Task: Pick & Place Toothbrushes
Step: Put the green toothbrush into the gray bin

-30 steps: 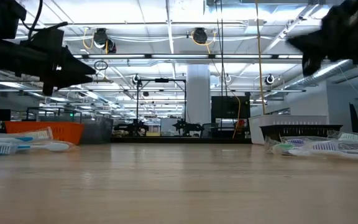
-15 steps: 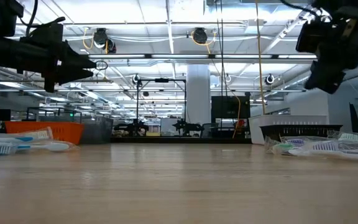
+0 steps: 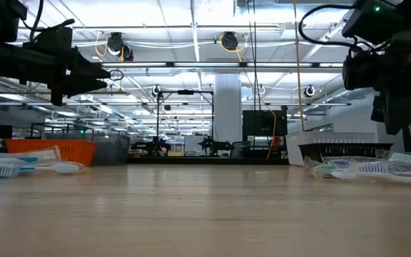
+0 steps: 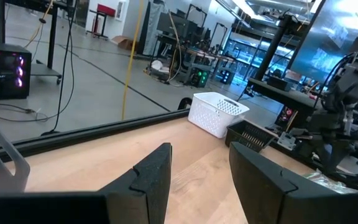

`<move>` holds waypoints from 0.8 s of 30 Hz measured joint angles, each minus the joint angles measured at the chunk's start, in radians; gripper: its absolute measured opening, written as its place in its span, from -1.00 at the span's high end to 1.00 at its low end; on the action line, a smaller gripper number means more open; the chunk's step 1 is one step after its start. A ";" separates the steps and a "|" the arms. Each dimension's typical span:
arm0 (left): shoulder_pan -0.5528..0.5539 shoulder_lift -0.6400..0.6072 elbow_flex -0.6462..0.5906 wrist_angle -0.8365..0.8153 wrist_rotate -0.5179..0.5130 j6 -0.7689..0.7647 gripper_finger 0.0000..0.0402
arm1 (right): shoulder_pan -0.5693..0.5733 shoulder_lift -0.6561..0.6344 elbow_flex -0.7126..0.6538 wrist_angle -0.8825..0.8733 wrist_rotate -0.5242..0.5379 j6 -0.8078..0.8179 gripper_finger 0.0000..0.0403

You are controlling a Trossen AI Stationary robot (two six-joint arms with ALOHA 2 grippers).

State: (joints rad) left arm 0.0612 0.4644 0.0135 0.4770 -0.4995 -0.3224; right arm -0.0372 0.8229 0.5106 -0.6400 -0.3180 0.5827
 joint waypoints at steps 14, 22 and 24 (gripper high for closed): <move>0.000 0.000 0.000 -0.001 0.000 0.001 0.20 | 0.000 0.089 0.000 -0.008 0.000 -0.012 0.57; 0.000 0.000 0.000 -0.001 0.000 0.001 0.20 | 0.000 0.144 0.000 -0.008 0.000 -0.021 0.25; 0.000 0.000 0.000 -0.001 0.000 0.001 0.20 | 0.000 0.153 0.000 -0.007 0.000 -0.022 0.22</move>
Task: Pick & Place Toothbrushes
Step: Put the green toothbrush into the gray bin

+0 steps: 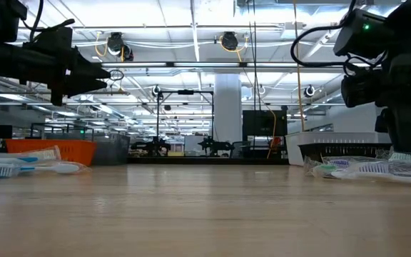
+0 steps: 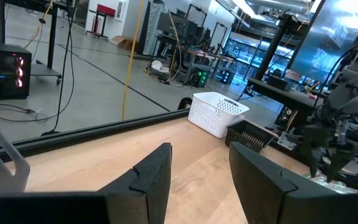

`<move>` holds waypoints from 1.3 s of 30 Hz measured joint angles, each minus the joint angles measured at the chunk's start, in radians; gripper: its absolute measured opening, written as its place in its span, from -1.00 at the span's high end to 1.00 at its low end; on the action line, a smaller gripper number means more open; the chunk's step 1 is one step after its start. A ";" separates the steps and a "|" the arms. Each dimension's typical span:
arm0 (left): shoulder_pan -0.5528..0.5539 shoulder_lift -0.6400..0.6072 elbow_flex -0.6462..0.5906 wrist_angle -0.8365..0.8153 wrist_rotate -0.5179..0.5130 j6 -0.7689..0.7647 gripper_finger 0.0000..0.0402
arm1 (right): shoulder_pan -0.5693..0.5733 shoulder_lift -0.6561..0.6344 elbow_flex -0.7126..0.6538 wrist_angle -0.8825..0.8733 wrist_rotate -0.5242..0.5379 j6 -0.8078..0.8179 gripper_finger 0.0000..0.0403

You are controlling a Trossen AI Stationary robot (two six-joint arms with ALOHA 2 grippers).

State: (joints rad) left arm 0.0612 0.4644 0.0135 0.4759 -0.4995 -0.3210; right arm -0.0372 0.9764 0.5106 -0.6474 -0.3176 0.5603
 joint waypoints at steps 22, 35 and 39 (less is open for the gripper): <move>0.000 0.000 0.000 0.000 0.000 0.005 0.20 | 0.000 0.092 0.000 0.051 0.000 -0.020 0.25; 0.000 0.000 0.000 0.000 0.000 0.005 0.20 | 0.000 0.111 0.000 0.053 -0.020 -0.033 0.67; 0.000 0.000 0.000 0.000 0.000 0.005 0.20 | -0.001 0.111 0.000 0.053 -0.027 -0.049 0.95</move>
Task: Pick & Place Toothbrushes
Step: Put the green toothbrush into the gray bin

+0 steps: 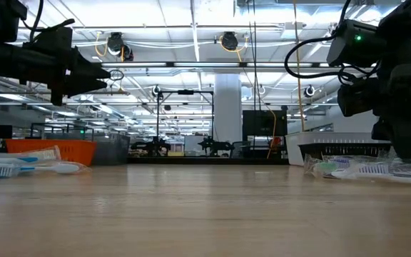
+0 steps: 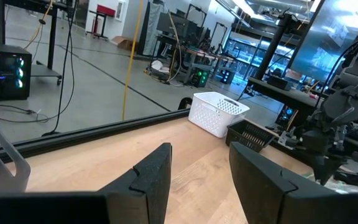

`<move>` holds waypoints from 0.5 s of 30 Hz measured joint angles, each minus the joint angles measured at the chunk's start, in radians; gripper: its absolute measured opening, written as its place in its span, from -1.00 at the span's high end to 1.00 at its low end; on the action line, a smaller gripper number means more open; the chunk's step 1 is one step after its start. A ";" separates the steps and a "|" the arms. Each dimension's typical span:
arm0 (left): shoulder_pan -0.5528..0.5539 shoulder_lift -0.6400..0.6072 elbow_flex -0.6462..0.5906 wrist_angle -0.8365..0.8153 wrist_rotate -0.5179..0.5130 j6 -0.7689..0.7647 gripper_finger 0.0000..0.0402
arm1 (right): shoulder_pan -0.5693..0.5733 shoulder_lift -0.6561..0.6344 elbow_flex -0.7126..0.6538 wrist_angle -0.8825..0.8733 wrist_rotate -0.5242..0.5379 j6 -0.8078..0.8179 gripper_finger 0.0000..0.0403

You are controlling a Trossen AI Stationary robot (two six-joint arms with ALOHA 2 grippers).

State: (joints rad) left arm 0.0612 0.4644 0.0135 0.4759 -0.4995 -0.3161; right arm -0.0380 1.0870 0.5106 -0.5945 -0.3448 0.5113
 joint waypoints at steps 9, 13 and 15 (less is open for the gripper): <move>0.000 0.000 0.000 0.000 0.000 -0.001 0.20 | -0.010 -0.025 0.020 -0.026 0.003 0.000 0.99; 0.000 0.000 0.000 0.003 0.000 -0.001 0.20 | -0.028 -0.062 0.102 -0.061 0.011 -0.033 1.00; 0.000 0.000 0.000 0.008 0.000 -0.002 0.20 | -0.032 -0.079 0.141 -0.061 0.039 -0.044 1.00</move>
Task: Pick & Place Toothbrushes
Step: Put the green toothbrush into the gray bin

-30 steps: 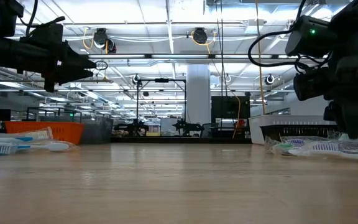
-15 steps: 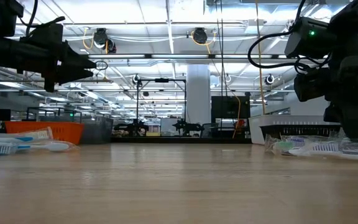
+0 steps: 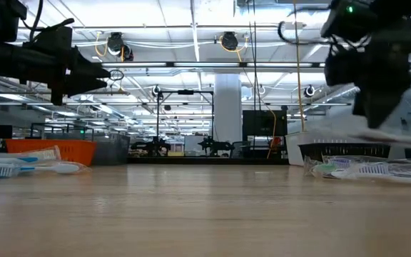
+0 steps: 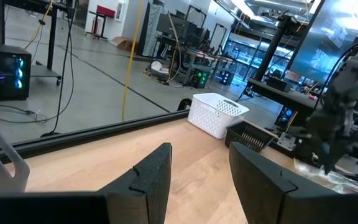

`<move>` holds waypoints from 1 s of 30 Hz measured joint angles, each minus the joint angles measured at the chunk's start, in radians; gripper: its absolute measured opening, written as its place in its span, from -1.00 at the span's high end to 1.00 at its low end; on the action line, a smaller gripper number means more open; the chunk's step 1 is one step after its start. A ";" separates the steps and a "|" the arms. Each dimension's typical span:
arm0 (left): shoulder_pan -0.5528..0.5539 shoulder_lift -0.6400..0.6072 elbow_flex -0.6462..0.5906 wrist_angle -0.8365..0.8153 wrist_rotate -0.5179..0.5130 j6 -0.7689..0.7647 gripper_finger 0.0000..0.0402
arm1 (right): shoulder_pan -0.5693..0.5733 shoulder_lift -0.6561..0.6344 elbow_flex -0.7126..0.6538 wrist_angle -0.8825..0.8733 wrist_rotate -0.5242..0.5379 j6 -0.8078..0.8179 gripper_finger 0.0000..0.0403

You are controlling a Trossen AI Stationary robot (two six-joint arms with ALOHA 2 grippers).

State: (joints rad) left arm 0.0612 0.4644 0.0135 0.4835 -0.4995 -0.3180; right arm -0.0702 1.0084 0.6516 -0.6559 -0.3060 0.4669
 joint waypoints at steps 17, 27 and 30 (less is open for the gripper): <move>0.000 0.000 0.000 0.000 0.000 -0.005 0.20 | -0.007 -0.006 0.044 -0.015 -0.008 -0.020 1.00; 0.000 0.000 0.000 0.000 0.000 -0.004 0.20 | -0.007 -0.006 0.044 0.078 -0.010 -0.059 0.98; 0.000 0.000 0.000 0.000 0.003 -0.012 0.20 | -0.007 -0.006 0.044 0.125 -0.011 -0.060 0.97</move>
State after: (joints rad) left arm 0.0612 0.4648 0.0135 0.4839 -0.4961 -0.3301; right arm -0.0772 1.0019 0.6960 -0.5308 -0.3168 0.4064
